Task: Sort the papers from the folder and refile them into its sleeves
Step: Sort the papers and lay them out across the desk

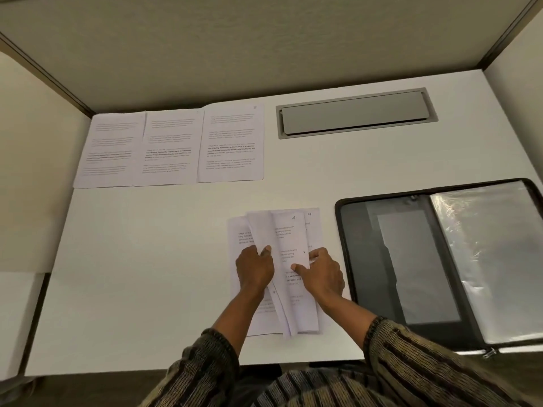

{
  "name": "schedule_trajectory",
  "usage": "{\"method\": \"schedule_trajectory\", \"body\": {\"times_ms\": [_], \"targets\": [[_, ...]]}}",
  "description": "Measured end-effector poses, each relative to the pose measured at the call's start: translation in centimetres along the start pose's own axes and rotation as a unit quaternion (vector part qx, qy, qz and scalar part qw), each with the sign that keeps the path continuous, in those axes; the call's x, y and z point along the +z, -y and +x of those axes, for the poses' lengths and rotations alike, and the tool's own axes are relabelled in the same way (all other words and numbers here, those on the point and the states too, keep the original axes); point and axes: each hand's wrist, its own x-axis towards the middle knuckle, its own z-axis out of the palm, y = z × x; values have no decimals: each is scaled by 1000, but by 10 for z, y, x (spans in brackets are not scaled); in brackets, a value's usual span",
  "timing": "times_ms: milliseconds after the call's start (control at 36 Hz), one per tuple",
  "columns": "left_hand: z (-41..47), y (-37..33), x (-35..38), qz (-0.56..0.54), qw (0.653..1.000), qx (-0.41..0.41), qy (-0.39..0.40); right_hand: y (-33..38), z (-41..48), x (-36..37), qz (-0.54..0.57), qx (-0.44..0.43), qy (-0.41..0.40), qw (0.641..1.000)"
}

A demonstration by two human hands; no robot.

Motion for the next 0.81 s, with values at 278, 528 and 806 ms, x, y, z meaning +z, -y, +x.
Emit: {"method": "schedule_trajectory", "body": {"times_ms": [278,528,806], "targets": [[-2,-1,-10,143,986,57,-64,1,-7,-3,-28,-35,-27,999],[-5,-8,-15,217,973,43,-72,-3,-9,-18,-67,-87,3,994],[-13,-20,-19,268,953,88,-108,1,-21,-36,-33,-87,1,996]]}}
